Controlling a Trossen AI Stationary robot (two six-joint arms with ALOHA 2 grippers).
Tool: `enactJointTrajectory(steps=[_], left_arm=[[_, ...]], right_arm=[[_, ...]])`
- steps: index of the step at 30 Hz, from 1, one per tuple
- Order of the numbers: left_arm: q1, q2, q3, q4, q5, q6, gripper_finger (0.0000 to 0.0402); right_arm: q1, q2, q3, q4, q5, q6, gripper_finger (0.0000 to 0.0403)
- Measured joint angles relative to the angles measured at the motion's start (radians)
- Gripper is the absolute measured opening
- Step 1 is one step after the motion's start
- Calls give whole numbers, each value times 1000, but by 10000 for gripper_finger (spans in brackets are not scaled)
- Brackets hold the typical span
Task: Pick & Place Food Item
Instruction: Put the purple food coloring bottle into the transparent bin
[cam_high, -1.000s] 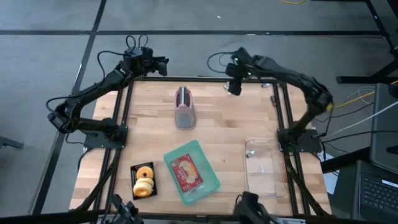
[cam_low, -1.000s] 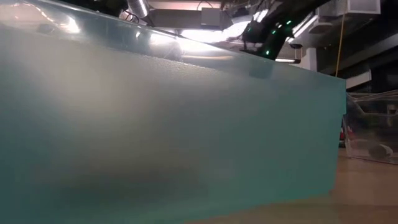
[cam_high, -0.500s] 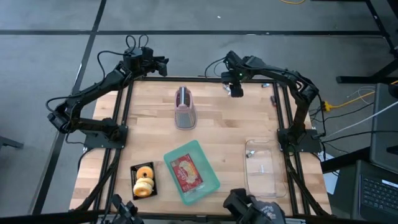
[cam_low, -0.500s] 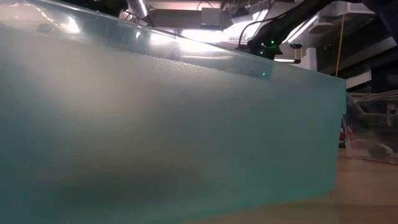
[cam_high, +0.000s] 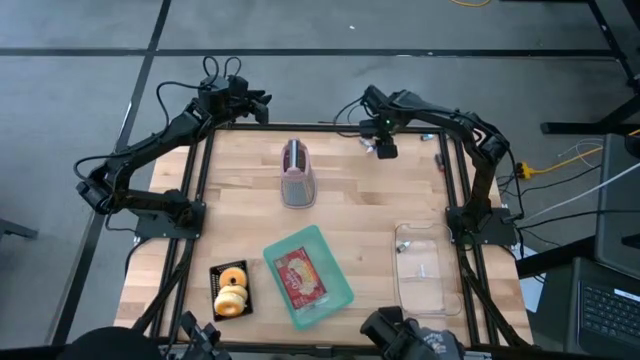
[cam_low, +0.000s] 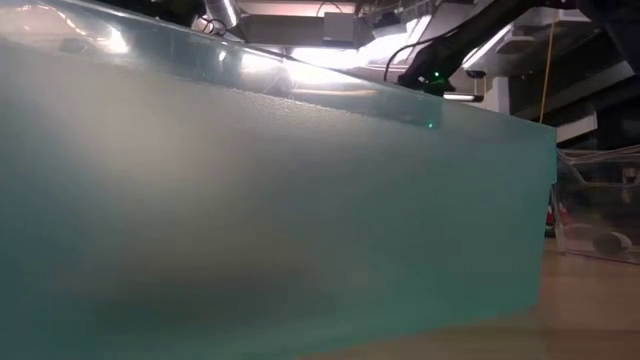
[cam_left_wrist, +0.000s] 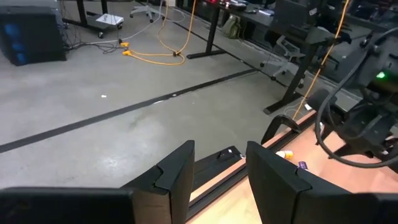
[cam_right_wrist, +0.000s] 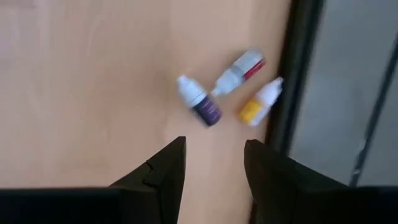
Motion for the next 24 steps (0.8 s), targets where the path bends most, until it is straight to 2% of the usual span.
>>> enactJointTrajectory(steps=[8,16,24], left_arm=[[0,0,0,0,1,6,141],[0,0,0,0,2,8,141],[0,0,0,0,2,8,141]], right_arm=[[46,16,1,19,-12,18,162],[44,105,0,55,-29,17,162],[36,136,0,64,-37,42,162]])
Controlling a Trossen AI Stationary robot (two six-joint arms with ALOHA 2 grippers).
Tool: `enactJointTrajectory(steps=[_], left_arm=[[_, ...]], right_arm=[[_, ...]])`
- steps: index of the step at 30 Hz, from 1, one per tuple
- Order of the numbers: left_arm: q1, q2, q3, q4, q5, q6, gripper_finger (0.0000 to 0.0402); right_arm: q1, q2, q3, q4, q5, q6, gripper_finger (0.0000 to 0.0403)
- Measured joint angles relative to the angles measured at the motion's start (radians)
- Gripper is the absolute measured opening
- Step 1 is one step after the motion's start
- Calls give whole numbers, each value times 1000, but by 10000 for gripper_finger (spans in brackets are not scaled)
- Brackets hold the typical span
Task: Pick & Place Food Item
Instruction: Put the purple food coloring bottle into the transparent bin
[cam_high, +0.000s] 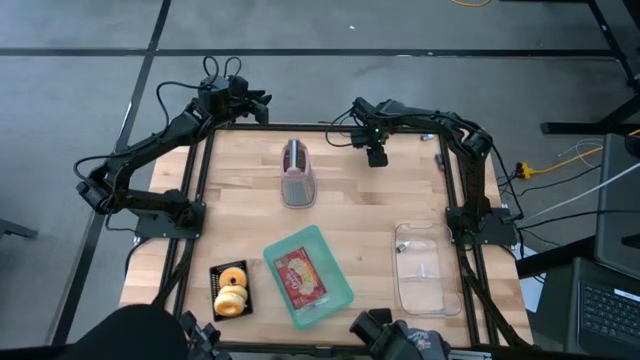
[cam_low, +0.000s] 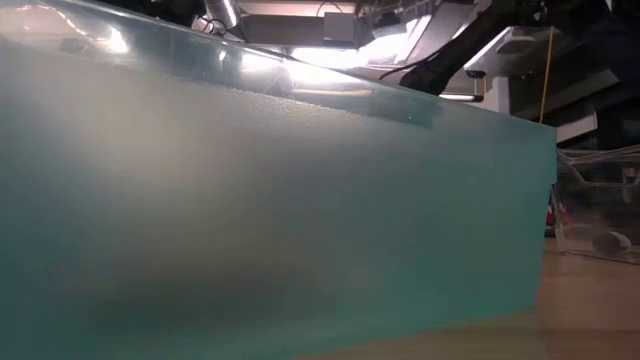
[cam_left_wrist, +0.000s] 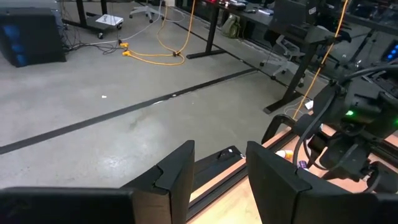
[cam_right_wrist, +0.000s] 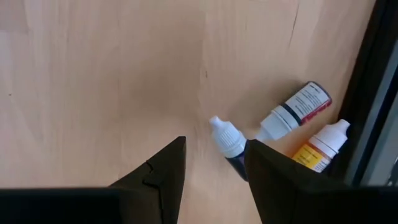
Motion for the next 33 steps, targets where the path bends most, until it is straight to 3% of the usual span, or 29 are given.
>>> enactJointTrajectory(steps=[26,33], left_arm=[[0,0,0,0,-17,-3,141],[0,0,0,0,-36,-10,141]], right_arm=[[-72,51,-1,10,-53,48,161],[-69,51,-1,6,-54,99,103]])
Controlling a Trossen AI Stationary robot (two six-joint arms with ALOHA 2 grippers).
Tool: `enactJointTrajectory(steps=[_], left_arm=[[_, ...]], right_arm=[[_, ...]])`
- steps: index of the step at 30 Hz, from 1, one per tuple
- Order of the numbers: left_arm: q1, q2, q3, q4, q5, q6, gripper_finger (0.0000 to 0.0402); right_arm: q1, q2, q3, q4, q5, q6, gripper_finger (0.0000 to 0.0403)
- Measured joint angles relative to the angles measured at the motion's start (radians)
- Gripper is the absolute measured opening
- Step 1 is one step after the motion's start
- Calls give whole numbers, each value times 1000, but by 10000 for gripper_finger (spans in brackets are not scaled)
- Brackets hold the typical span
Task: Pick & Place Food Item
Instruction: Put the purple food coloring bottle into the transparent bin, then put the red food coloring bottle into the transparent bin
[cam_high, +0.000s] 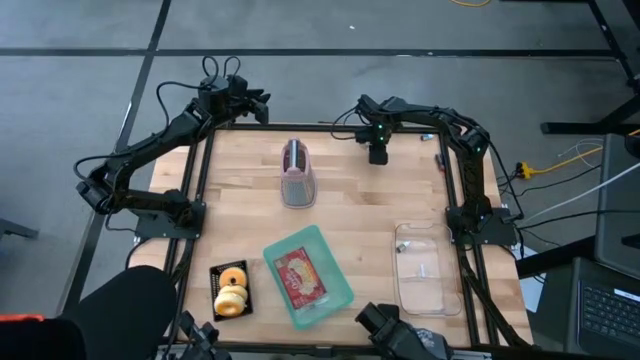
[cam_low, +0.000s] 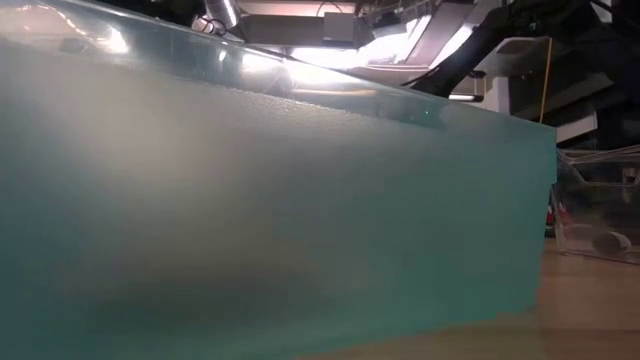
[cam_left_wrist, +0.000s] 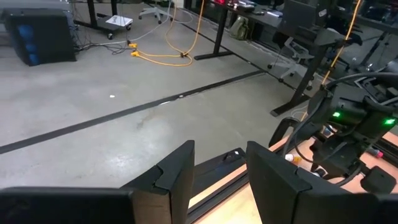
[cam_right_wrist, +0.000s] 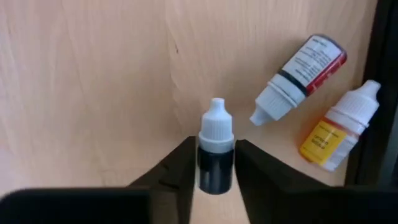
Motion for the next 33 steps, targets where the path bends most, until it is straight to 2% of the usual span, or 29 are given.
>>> enactJointTrajectory(steps=[5,8,17,25,30,33], left_arm=[[0,0,0,0,0,-1,141],[0,0,0,0,0,-1,141],[0,0,0,45,7,-19,141],[0,0,0,46,3,-18,141],[0,0,0,46,8,-17,141],[0,0,0,46,8,-7,141]], right_arm=[[0,-3,1,-19,-41,85,38],[1,-4,2,-32,-53,127,27],[19,-68,4,-51,-133,266,22],[19,-178,126,-45,-266,457,1],[23,-237,198,-53,-269,496,12],[23,-246,200,-95,-247,486,33]])
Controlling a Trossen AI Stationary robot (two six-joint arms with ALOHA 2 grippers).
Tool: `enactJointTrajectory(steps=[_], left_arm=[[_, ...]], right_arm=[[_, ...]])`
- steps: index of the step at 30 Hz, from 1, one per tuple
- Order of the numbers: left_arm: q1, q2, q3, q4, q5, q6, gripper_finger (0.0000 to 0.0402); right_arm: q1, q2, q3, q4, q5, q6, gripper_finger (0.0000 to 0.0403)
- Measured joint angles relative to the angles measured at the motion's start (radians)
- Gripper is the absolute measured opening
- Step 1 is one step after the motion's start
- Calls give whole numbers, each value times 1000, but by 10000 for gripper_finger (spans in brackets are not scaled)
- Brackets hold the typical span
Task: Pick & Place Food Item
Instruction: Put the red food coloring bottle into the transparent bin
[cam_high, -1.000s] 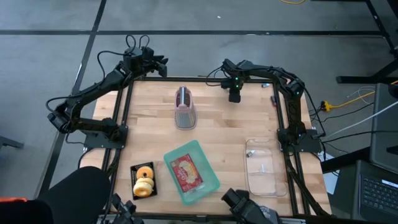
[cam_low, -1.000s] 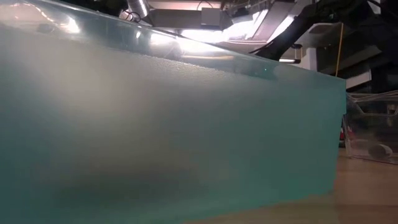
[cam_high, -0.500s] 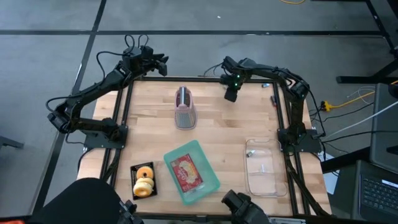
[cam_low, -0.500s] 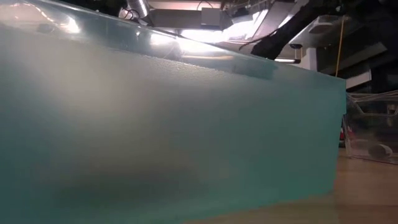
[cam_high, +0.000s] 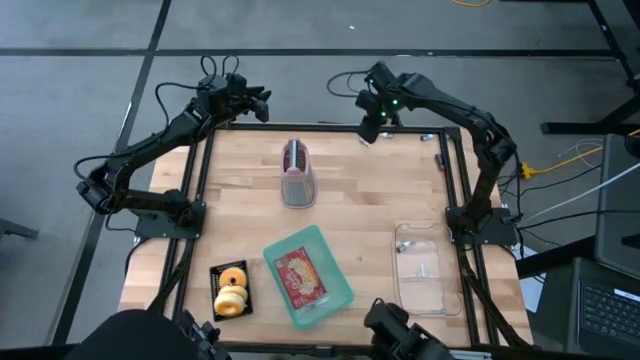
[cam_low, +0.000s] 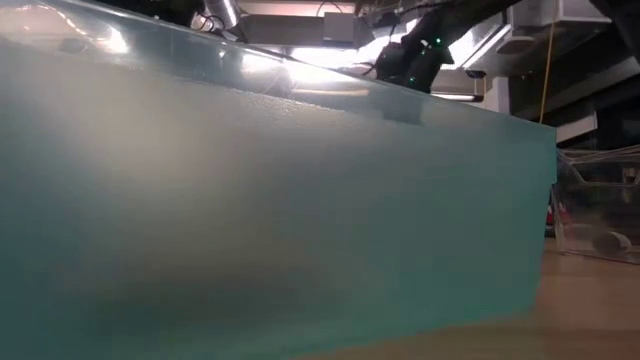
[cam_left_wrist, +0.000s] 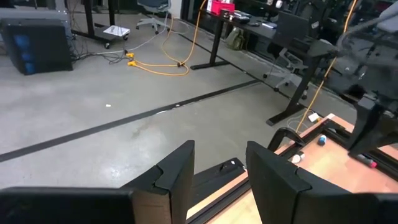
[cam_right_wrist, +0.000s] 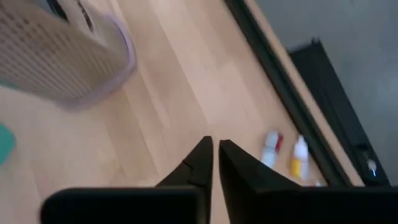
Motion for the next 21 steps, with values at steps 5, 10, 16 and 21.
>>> enactJointTrajectory(steps=[5,10,16,21], left_arm=[[0,0,0,0,1,1,141],[0,0,0,0,18,7,141],[0,0,0,0,20,9,141],[0,0,0,-1,21,9,141]], right_arm=[[0,28,-2,-101,164,-91,86],[-30,93,-3,-131,326,-121,145],[-88,194,-3,-113,384,-156,181],[-111,184,1,-138,354,-122,175]])
